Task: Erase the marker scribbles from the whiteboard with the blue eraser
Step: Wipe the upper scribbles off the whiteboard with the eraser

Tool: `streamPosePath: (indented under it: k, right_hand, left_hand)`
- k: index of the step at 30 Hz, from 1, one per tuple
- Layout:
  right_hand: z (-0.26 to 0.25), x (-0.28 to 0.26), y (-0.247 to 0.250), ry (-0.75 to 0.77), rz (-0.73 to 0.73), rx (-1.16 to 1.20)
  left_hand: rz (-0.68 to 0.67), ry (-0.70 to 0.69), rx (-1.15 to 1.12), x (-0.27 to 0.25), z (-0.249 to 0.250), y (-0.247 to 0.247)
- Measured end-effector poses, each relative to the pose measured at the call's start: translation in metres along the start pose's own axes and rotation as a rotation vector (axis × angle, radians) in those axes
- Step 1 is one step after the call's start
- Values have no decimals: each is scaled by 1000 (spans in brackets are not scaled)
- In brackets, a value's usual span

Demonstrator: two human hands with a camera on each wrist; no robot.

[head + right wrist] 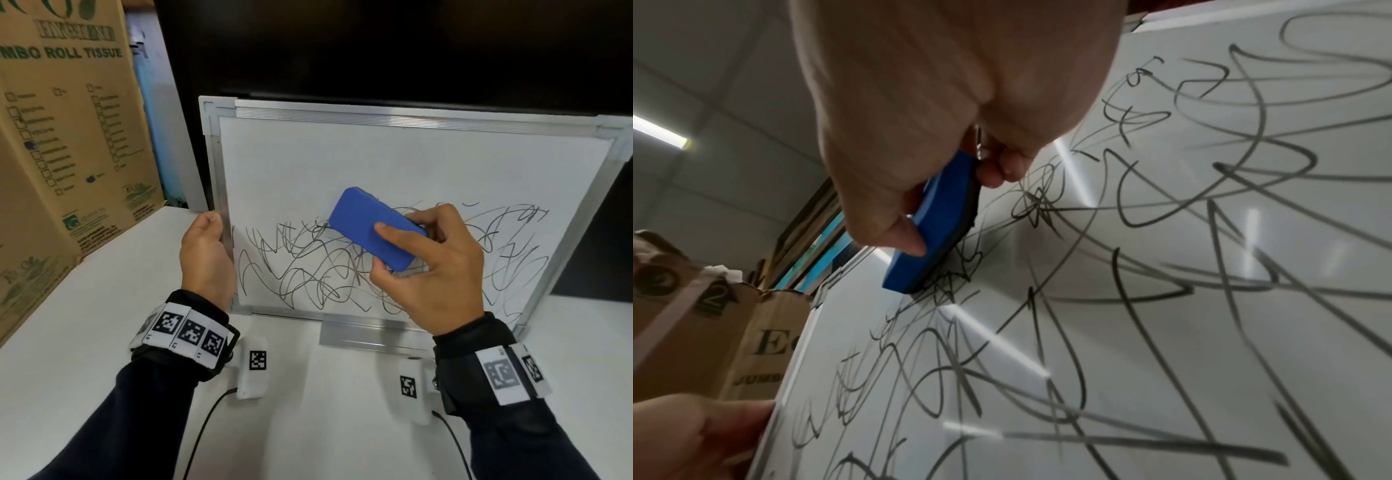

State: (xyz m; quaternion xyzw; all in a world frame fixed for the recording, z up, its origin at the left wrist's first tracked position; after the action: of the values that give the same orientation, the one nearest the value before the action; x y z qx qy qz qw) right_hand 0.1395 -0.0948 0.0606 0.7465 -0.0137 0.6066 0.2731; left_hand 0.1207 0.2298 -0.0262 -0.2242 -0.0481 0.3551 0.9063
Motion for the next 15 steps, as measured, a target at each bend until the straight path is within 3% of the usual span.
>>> streamPosePath:
  k: [6,15]
  right_hand:
    - [-5,0,-10,-11,-59,69]
    - [9,-3,15,-43,3,23]
  left_hand:
    - [140,-60,148,3,13,16]
    - [161,-158,276,-8,19,3]
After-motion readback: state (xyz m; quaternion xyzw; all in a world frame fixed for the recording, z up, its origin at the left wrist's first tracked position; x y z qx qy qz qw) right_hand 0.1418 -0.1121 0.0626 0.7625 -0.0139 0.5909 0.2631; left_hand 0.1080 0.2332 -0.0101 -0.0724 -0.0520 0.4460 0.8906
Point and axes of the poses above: each hand's wrist, its own x-axis towards the middle knuckle, its own y-axis out of the back of the hand, z = x × y, the point moved 8 cm from there along x, towards the middle knuckle, and after that the axes turned 11 degrees about y, right-handed, at the moved point
